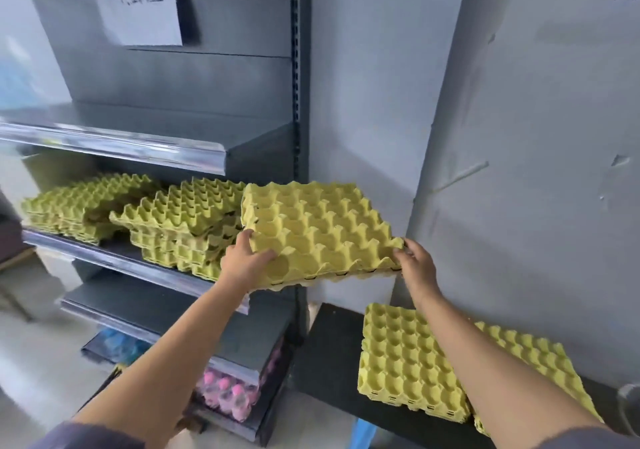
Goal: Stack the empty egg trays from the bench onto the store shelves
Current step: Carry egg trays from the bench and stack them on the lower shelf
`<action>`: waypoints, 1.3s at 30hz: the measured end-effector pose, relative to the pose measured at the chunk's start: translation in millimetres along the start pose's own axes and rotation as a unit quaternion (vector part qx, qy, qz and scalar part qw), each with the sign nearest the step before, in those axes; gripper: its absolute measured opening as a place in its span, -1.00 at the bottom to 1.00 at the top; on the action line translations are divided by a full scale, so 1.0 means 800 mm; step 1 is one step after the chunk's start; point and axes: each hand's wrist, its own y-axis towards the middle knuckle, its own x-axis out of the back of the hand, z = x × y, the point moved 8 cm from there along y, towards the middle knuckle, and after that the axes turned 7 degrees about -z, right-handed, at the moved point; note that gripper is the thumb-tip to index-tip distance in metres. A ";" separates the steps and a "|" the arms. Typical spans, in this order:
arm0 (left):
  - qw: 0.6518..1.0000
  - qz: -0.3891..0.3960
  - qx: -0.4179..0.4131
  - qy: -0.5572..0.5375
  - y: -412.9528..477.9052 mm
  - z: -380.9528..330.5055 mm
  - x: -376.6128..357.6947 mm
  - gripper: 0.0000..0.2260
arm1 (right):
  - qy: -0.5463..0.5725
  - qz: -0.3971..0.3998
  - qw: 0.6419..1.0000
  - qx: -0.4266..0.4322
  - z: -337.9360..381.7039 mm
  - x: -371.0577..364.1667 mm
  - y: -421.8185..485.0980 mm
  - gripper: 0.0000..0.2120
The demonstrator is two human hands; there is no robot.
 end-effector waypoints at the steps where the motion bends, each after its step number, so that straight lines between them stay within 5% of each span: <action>1: 1.000 -0.008 0.006 0.001 0.007 0.011 0.024 -0.18 | 0.001 0.009 1.000 0.004 0.009 -0.027 -0.008 -0.70; 14: 0.992 -0.120 0.025 -0.043 0.112 0.117 0.312 -0.22 | 0.040 0.076 0.996 0.035 0.116 -0.355 -0.109 -0.64; 19: 0.978 -0.201 0.041 -0.039 0.163 0.153 0.412 -0.47 | 0.068 0.094 0.993 0.021 0.161 -0.477 -0.131 -0.62; 26: 0.958 -0.280 0.044 -0.034 0.245 0.207 0.515 -0.50 | 0.092 0.126 0.988 0.012 0.194 -0.622 -0.136 -0.63; 39: 0.981 -0.171 0.001 0.086 0.420 0.233 0.603 -0.54 | 0.095 0.142 0.985 -0.011 0.257 -0.834 -0.092 -0.59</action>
